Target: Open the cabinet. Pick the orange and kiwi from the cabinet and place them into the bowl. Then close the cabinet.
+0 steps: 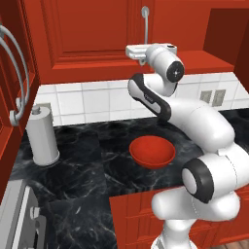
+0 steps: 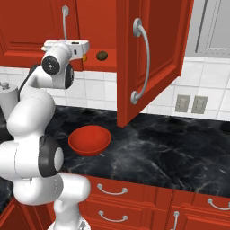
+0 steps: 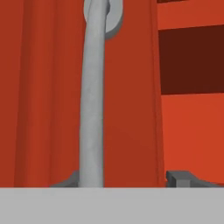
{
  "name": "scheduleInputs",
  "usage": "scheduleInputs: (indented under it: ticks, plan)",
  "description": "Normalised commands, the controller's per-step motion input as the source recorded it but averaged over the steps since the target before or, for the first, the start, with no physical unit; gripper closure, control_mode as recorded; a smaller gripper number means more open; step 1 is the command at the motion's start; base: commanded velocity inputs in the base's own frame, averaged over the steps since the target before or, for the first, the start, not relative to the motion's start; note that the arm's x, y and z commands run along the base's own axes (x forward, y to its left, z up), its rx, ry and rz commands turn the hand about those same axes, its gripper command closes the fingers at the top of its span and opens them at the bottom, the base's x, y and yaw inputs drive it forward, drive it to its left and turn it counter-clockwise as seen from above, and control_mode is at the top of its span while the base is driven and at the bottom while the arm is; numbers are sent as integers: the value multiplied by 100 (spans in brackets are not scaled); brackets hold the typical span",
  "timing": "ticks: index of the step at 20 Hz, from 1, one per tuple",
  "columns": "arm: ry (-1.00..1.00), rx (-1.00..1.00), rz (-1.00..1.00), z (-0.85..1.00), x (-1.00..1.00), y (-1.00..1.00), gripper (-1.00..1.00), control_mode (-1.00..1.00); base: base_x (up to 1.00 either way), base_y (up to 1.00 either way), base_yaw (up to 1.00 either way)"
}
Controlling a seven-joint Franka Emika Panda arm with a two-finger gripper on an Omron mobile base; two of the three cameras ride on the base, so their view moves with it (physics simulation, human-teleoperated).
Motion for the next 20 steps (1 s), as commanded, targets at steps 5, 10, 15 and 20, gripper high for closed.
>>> scheduleInputs:
  ticks: [5,10,15,20]
  plan:
    - [0,0,-10,72,-20,26,100,-100,0,0,0]
    - [0,0,-11,83,-55,24,100,-100,0,0,0]
    - [1,0,0,9,-2,0,100,-100,0,0,0]
    - [0,0,-9,85,-18,0,100,-100,0,0,0]
